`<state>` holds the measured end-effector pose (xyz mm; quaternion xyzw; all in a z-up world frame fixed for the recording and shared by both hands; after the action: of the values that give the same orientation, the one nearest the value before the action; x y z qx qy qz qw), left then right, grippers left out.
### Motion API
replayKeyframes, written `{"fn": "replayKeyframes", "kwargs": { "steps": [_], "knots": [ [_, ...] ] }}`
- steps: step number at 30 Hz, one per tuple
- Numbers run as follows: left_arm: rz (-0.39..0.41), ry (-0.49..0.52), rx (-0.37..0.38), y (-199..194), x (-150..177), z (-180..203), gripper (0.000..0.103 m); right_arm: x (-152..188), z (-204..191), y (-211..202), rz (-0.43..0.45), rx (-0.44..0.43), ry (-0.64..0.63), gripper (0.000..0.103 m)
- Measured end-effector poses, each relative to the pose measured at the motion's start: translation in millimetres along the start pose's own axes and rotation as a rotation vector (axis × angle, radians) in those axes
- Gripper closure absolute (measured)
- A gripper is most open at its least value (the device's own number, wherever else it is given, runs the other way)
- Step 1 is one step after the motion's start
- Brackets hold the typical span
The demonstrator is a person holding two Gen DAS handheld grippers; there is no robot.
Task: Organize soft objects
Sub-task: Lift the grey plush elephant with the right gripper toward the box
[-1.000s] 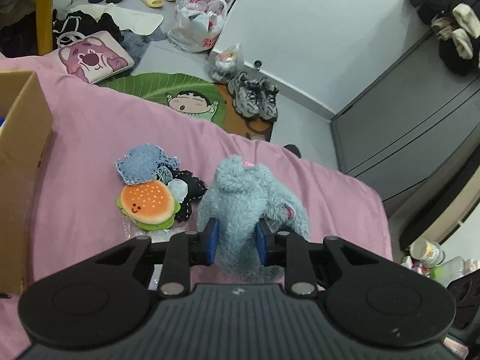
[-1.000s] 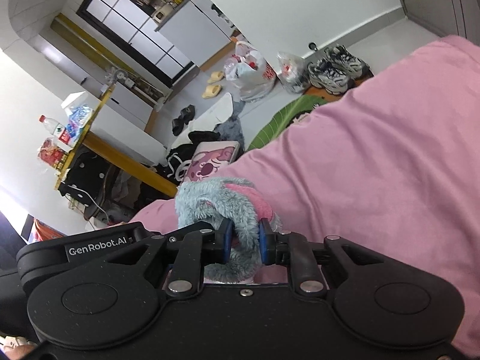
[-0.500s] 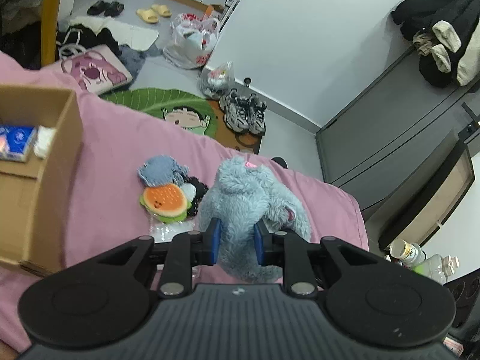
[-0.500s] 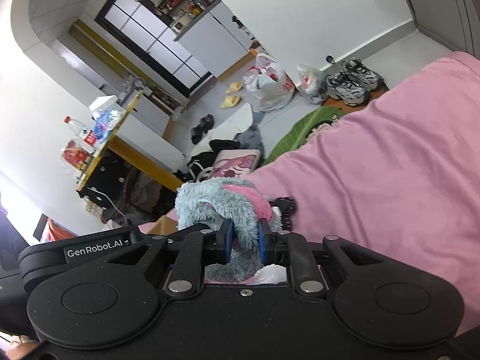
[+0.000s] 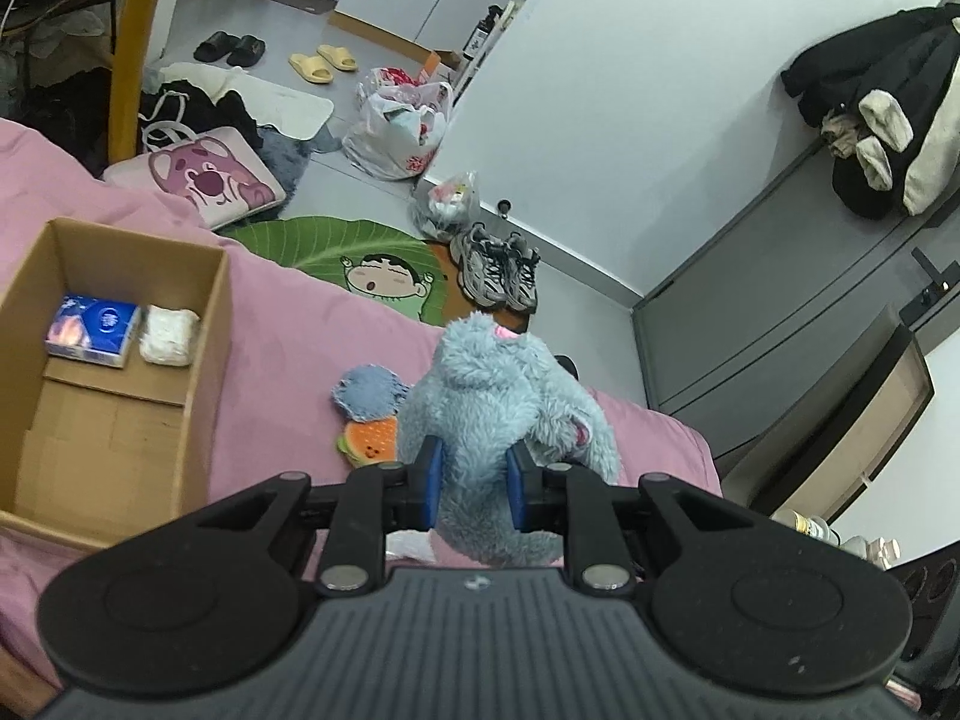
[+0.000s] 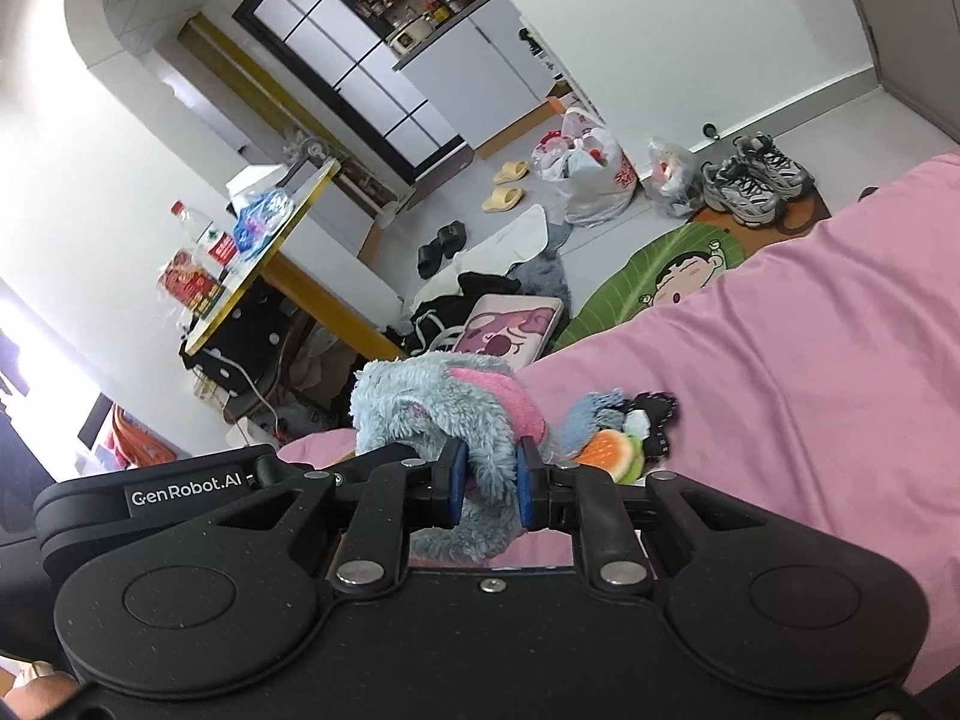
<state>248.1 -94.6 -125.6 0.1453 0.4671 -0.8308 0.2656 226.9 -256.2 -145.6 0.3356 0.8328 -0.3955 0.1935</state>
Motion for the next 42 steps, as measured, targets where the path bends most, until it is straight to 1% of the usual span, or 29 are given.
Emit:
{"fn": "replayKeyframes", "kwargs": {
  "steps": [16,20,25,33,42],
  "knots": [
    [0.033,-0.059,-0.008,-26.9,-31.3,-57.9,0.082,11.6,-59.9,31.7,-0.054,-0.003,-0.068,0.086],
    [0.042,-0.08,-0.008,-32.8,-36.7,-74.2,0.082,19.0,-74.5,44.0,-0.084,-0.008,-0.076,0.086],
    [0.039,-0.125,-0.039,-37.7,-42.0,-101.6,0.082,31.4,-94.8,59.6,-0.124,-0.007,-0.096,0.086],
    [0.057,-0.188,-0.068,-54.9,-52.0,-146.5,0.082,49.8,-124.5,85.0,-0.196,-0.044,-0.087,0.086],
    [0.033,-0.274,-0.102,-54.9,-54.3,-189.4,0.082,69.1,-137.0,115.2,-0.256,-0.006,-0.112,0.086]
  ]
}}
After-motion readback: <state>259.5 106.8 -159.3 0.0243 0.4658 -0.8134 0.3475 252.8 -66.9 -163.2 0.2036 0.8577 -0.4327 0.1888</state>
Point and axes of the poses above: each gripper's, at about its wrist camera, not at the fingertips, and y roughly the way its jaws point, z to its right, x to its underside, the point moved 7 cm from there along y, roughly the way its jaws point, and after that the axes turned 4 degrees about -y, right-handed, at the moved point
